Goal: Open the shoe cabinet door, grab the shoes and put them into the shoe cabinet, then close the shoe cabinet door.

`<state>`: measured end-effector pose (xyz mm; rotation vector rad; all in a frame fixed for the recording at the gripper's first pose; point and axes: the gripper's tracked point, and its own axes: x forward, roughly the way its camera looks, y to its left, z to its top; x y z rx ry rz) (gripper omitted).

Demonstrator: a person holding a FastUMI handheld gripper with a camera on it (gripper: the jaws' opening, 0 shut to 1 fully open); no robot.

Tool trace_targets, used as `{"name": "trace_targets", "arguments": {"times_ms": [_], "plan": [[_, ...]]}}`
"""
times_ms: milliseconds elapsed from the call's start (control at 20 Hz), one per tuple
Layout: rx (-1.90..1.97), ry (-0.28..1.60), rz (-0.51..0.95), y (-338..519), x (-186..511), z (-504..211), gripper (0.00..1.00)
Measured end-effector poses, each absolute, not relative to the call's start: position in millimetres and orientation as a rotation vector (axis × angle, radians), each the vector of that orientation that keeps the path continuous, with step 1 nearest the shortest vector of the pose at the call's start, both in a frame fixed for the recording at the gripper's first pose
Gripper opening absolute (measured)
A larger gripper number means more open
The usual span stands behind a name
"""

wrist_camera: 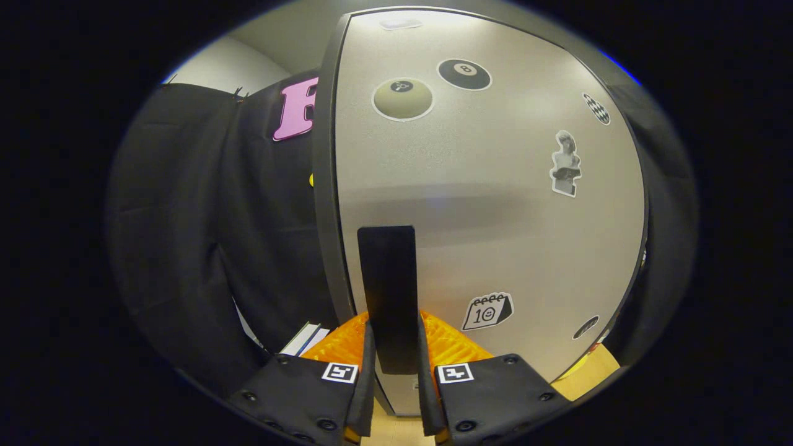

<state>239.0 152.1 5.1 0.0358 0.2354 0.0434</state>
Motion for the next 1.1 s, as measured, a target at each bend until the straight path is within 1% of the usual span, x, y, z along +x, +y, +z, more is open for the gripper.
{"name": "trace_targets", "arguments": {"times_ms": [50,150,200,250,300,1100], "plan": [[0.051,0.245,0.048,153,238,3,0.33],[0.047,0.249,0.066,153,237,3,0.22],[0.036,0.250,0.085,152,232,4,0.21],[0.040,0.246,0.099,153,234,3,0.15],[0.039,0.250,0.115,152,231,2,0.14],[-0.004,0.228,0.221,135,199,4,0.14]]}}
